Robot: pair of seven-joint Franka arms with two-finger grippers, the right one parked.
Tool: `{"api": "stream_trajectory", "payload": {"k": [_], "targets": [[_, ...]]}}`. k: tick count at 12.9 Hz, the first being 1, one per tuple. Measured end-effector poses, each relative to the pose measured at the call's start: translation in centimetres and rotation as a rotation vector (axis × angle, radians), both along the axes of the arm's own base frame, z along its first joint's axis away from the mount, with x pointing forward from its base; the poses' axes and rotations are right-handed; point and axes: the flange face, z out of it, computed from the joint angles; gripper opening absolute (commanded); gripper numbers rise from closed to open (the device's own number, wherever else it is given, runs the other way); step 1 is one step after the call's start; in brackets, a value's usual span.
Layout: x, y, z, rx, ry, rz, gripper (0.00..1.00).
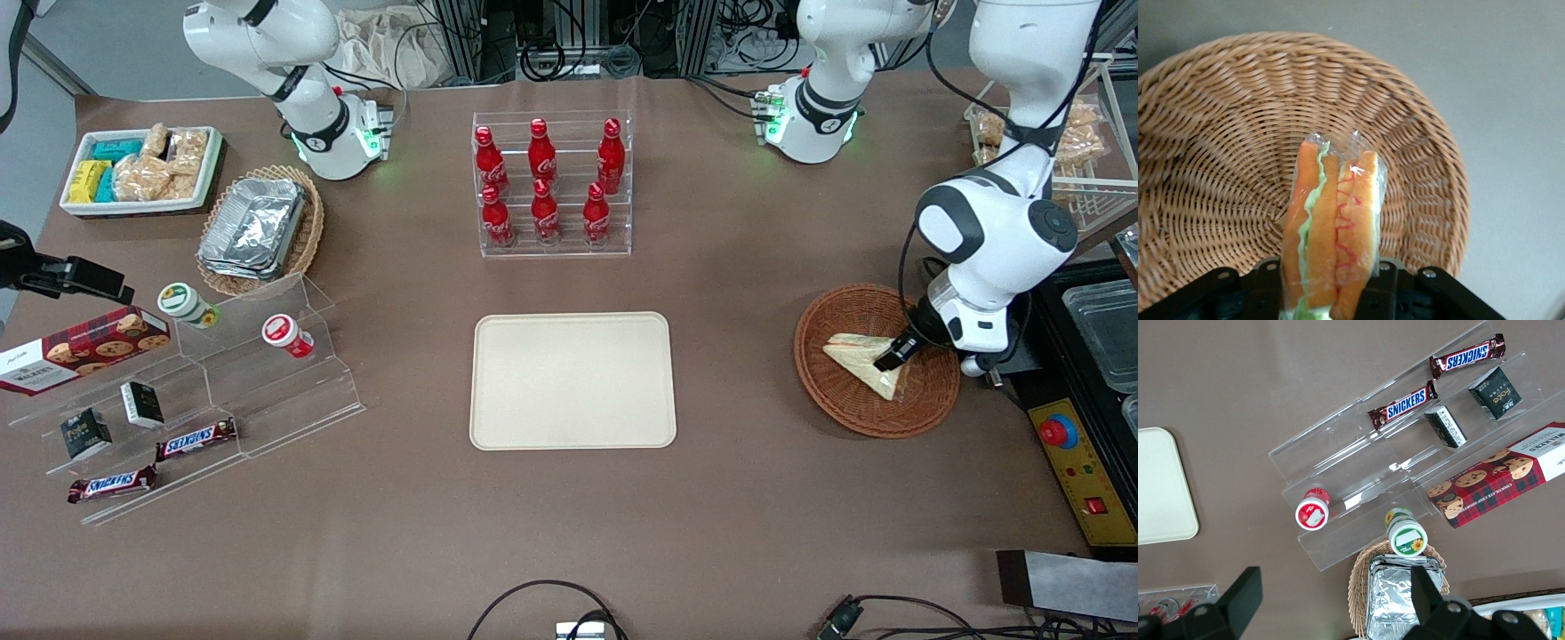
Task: Place sandwich from basket to tray
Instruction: 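Lift the sandwich out of the basket and carry it toward the tray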
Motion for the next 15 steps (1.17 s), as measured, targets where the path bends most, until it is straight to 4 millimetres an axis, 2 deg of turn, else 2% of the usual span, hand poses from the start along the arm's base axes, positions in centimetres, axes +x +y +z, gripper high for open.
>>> {"api": "stream_trajectory", "payload": {"k": [3, 6, 8, 9, 12, 15], "targets": [[0.6, -0.8, 4.0, 0.034, 0.028, -0.107, 0.39], [2.4, -1.5, 10.2, 0.007, 0.075, -0.159, 0.39], [3.5, -2.8, 13.8, 0.027, 0.086, -0.214, 0.39], [3.9, -3.9, 14.9, 0.044, 0.091, -0.247, 0.39], [4.2, -8.6, 16.8, 0.086, 0.102, -0.338, 0.39], [4.0, -12.7, 17.3, 0.094, 0.093, -0.409, 0.39]]}}
